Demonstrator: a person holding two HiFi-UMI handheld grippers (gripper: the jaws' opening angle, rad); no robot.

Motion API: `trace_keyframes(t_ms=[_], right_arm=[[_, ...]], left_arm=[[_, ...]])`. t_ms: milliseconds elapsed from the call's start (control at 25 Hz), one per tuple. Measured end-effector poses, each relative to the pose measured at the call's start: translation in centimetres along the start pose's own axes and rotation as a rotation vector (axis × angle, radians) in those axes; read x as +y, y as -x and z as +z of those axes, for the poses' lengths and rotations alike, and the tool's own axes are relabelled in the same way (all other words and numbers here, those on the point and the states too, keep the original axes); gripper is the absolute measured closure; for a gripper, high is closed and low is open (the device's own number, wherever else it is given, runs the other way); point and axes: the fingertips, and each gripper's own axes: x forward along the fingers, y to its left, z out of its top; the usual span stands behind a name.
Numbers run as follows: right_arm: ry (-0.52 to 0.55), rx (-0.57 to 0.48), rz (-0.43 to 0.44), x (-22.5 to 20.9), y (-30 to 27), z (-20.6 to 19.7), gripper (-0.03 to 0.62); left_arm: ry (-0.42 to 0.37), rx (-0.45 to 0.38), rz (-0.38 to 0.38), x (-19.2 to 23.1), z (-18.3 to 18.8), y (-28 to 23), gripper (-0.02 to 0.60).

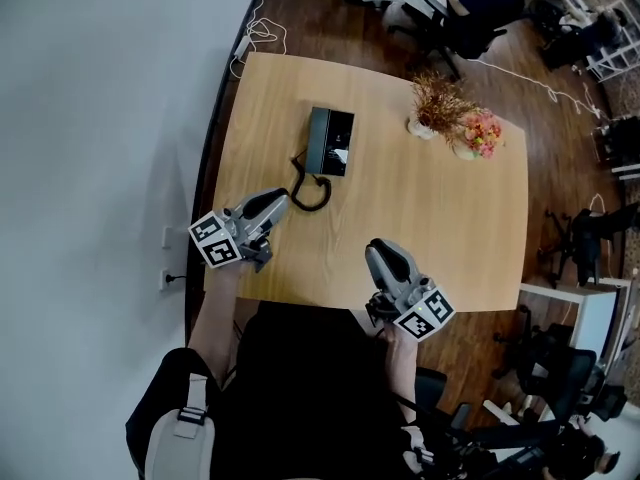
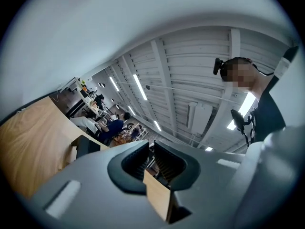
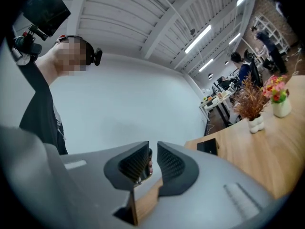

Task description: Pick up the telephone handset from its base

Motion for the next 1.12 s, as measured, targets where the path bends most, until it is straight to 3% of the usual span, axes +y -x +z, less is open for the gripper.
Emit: trace_keyframes(t_ms=[160,440,560,760,1120], right_arm=[[-0.004,-0.015,-0.035,-0.9,1.4,-0.1,0.537],[-0.014,-0.037,-0.091,-2.5,3.9,0.0,0.536],[-0.015,-0.043,-0.110,-3.1,4.9,0.5,0.536],[-0.024,-0.055,-0.131,-3.9,6.1,1.1,0.537],[-0.019,-0.067,-0.179,-5.4,7.7,1.9,0.536]], left_arm=[[-0.010,0.076,0.087,5.9,-1.4,-1.6,0.476],[0.089,0.169,0.196,15.3,-4.7,-5.3,0.465],[0.120,0.191,0.208,17.4,-5.5,-6.8,0.465],[0.092,0.274,0.273,20.4,-6.8,-8.2,0.463],[0.075,0.375,0.302,23.8,-8.4,-9.4,0.385]])
